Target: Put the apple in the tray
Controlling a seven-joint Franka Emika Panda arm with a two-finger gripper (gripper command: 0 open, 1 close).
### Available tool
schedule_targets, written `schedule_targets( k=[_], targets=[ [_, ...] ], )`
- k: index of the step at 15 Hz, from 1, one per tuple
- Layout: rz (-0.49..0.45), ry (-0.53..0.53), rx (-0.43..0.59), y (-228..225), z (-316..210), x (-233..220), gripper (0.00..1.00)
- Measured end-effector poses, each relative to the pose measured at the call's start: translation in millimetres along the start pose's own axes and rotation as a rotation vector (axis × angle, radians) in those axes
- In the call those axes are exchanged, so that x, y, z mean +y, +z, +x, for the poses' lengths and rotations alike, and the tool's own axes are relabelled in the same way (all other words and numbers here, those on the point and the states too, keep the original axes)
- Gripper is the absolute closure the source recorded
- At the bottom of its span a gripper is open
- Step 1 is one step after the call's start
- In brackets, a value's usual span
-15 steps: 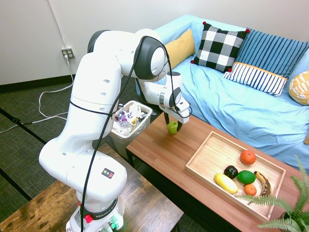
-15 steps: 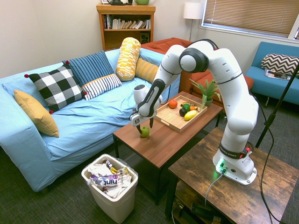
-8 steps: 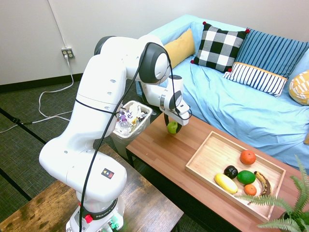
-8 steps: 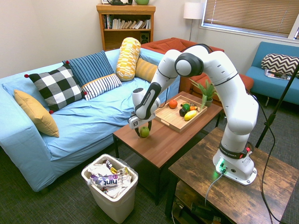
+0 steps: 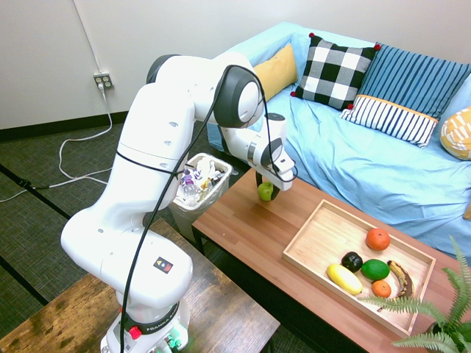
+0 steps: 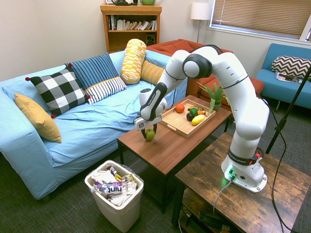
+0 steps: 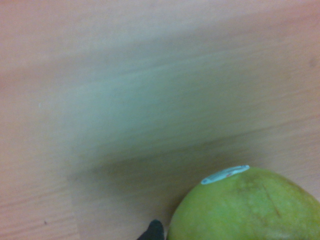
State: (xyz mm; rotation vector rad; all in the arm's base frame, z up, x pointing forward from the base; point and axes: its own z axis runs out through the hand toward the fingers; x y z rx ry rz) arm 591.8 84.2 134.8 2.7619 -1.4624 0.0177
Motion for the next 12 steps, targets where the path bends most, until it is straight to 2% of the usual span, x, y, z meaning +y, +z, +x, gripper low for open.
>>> schedule_targets(
  k=[3,5,9,12],
  targets=[
    [0.039,0.07,0.009,-53.9,63.0,25.9,1.0],
    [0.045,0.135,0.025,-71.5,105.4,56.9,1.0],
    [0.023,0.26,0.044,-68.5,169.2,120.5,1.0],
    [0.0,0.305,0.037,-37.6,189.5,149.6,1.0]
  ],
)
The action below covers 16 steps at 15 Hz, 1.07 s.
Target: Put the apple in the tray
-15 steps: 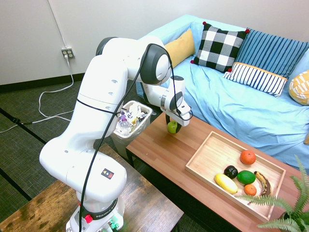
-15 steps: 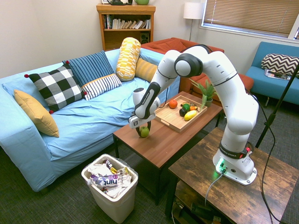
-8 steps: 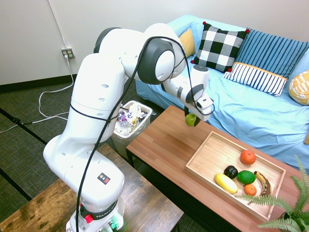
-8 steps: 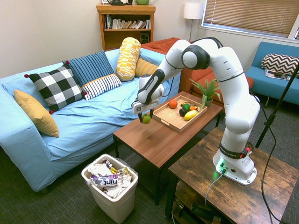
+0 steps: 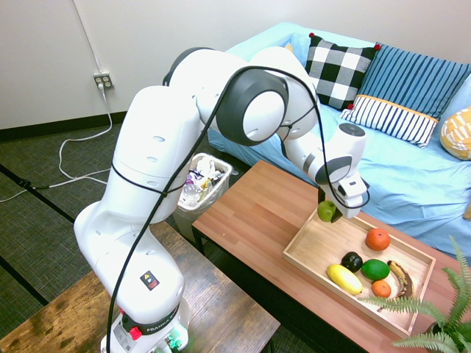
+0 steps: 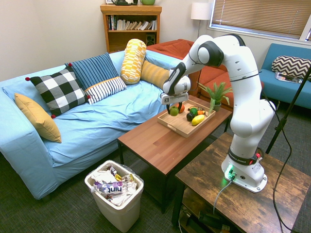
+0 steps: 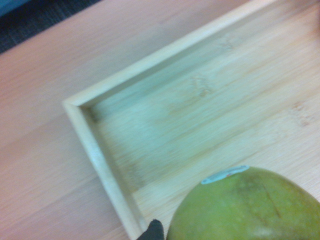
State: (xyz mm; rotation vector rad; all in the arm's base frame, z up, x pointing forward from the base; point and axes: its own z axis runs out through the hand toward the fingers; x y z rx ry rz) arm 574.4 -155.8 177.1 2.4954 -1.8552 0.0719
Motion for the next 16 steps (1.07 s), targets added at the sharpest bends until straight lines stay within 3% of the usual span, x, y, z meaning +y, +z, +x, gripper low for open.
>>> schedule_targets(
  k=[7,8,16],
  targets=[
    [-0.033,0.048,-0.002,60.9,30.4,10.6,1.0],
    [-0.034,0.048,-0.004,64.8,31.2,9.4,0.0],
    [-0.029,0.034,-0.021,73.6,30.1,4.6,0.0]
  ],
)
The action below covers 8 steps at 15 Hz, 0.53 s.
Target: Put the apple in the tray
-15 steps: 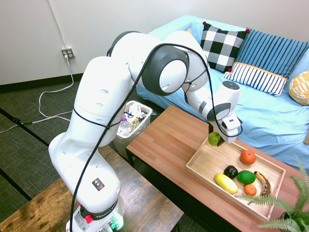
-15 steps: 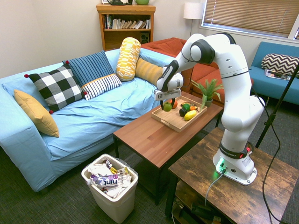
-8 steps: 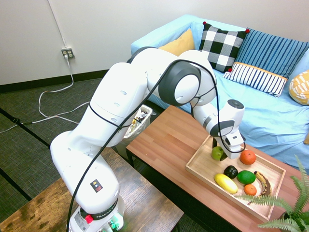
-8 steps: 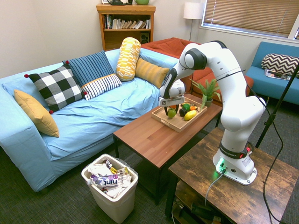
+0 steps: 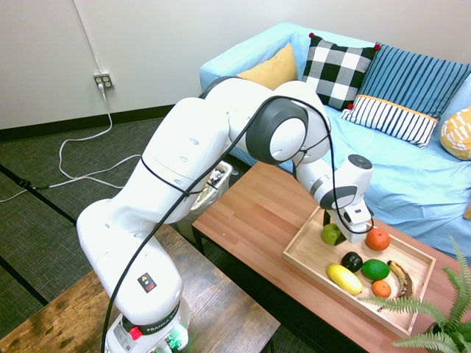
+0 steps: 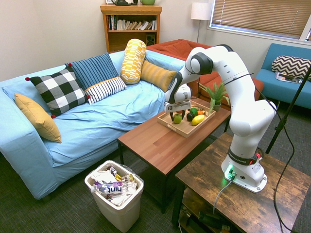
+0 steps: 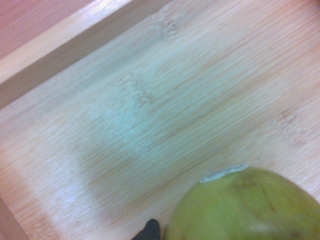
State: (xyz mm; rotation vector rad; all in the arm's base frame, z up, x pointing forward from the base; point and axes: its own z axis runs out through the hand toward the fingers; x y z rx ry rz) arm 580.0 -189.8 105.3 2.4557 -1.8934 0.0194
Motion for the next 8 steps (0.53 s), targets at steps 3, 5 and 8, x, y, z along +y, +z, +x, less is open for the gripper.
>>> schedule_targets(
  k=[3,5,8],
  targets=[
    [-0.001,-0.006,-0.006,-0.1,-1.3,-1.1,0.0],
    [-0.003,-0.017,-0.01,-2.1,-1.7,-1.7,0.0],
    [-0.01,-0.038,-0.024,-12.0,-2.2,-2.8,0.0]
  ],
)
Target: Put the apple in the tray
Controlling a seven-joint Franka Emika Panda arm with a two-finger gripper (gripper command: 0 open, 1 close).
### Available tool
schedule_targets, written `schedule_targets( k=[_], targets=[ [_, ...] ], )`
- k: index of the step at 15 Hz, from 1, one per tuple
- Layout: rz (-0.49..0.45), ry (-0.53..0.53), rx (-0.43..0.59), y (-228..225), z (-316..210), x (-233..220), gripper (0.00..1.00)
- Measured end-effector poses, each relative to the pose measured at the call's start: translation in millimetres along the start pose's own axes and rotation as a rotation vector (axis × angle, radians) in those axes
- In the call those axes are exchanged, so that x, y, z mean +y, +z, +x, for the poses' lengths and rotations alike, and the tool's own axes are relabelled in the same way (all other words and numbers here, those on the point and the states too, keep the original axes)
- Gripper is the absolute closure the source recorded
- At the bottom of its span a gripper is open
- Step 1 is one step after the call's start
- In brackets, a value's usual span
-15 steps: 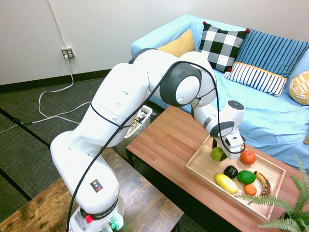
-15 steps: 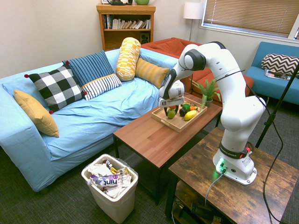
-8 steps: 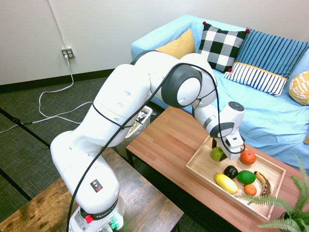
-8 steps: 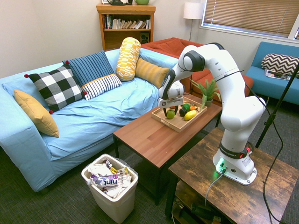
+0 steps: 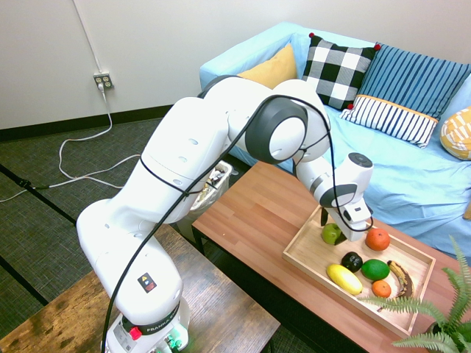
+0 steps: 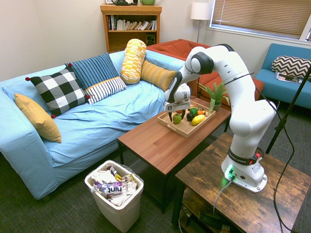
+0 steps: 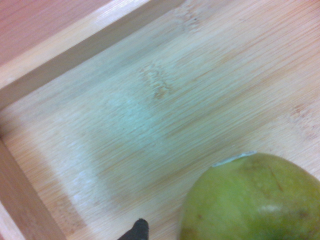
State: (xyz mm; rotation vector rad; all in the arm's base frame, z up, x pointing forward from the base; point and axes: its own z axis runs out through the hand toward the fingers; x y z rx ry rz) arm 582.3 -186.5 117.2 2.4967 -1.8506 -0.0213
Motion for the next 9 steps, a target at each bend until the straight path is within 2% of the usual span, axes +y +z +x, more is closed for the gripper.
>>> schedule_targets(
  k=[5,9],
  targets=[
    [0.006,-0.025,-0.009,-19.8,-0.9,0.6,0.0],
    [0.042,-0.031,0.003,-68.1,10.3,18.1,0.0]
  ],
)
